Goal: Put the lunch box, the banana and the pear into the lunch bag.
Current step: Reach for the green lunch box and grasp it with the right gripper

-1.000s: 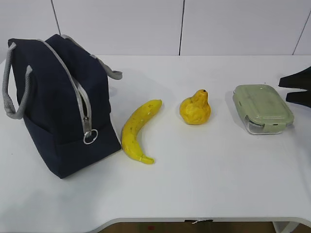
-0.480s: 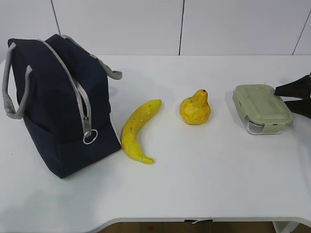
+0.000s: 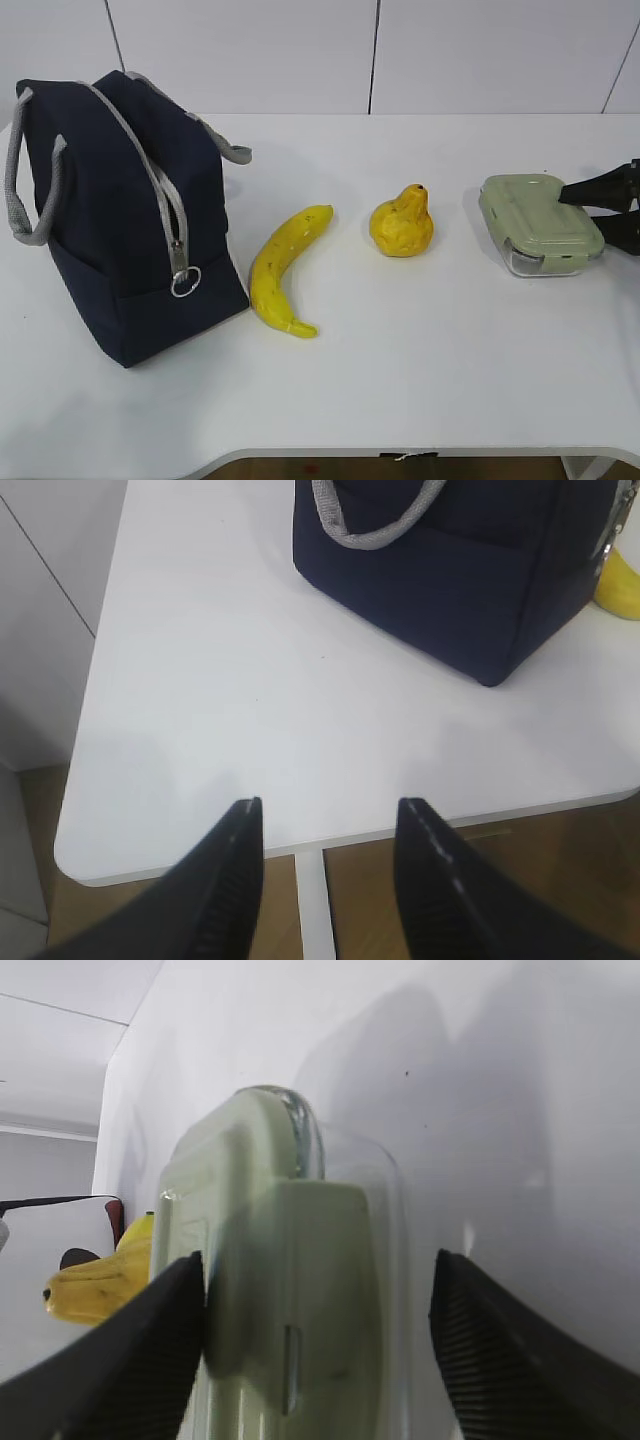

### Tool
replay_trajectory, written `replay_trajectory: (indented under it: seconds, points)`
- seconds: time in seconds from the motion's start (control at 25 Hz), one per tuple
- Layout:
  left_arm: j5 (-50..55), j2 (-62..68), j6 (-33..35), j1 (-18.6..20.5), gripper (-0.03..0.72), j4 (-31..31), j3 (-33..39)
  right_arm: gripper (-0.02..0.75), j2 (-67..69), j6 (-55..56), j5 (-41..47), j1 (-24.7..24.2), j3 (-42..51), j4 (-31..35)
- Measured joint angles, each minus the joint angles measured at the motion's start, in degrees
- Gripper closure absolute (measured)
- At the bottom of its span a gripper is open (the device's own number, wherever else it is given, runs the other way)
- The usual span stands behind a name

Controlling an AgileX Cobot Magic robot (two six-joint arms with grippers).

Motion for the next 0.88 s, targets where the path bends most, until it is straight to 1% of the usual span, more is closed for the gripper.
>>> replay_trajectory:
  seconds: [0.88]
  points:
    - [0.0, 0.0, 0.0, 0.0, 0.361, 0.0, 0.0, 0.19, 0.0, 0.33, 0.0, 0.0, 0.0, 0.03]
